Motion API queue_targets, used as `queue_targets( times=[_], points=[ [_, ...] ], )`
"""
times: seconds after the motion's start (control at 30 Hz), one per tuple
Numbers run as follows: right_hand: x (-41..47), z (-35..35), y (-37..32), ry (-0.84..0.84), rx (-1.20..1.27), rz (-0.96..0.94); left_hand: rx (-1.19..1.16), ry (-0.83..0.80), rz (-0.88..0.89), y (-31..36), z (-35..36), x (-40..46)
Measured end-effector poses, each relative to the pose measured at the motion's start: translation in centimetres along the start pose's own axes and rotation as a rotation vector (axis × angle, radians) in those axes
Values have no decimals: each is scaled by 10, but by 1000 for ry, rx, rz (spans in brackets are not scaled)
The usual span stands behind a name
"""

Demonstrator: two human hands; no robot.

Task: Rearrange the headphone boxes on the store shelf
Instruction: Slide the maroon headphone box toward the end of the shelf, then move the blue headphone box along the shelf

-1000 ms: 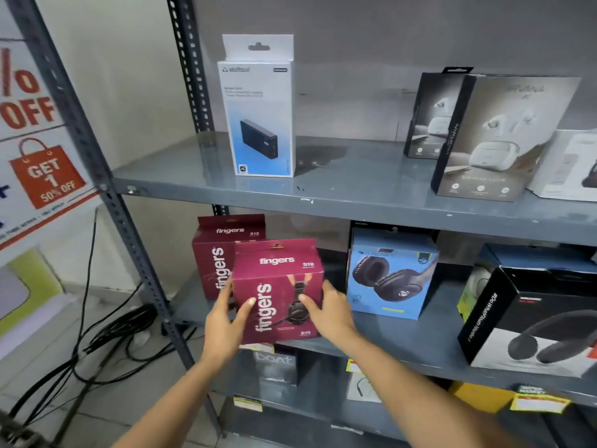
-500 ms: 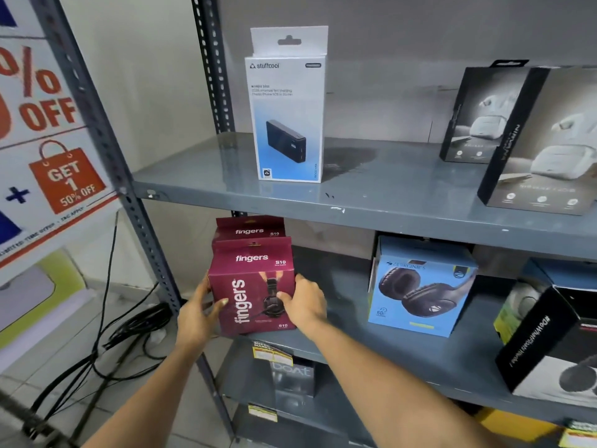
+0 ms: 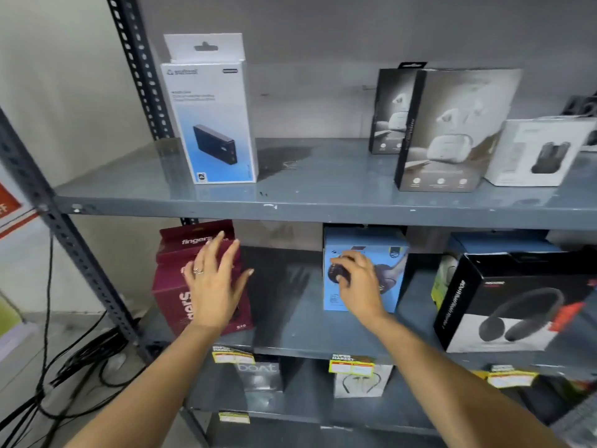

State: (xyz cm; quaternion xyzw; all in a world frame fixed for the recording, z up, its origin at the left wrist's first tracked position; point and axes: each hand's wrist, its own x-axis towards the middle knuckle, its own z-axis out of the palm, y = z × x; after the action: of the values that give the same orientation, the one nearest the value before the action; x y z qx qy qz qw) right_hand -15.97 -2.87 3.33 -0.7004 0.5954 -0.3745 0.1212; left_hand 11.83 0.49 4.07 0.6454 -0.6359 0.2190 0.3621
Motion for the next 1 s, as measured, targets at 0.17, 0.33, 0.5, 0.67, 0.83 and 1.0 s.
queue_targets(
  times=[0.17,0.33,0.5,0.67,0.83,1.0],
  points=[
    [8,-50,46,173,-96,133,-138,-73,173,70,34,13],
    [22,-66,68,91,-76,315,-551,-493,-142,138,75,26],
    [37,-68,82,-9,75,461,-869,-690,-508,172,104,43],
    [38,-66,78,118,129,474,-909,-573,-621,182,111,44],
    [37,-74,65,126,43,482,-820,-518,-559,169,90,40],
    [33,-83,45,5,-72,422,-639,-394,-544,153,44,33]
  ],
)
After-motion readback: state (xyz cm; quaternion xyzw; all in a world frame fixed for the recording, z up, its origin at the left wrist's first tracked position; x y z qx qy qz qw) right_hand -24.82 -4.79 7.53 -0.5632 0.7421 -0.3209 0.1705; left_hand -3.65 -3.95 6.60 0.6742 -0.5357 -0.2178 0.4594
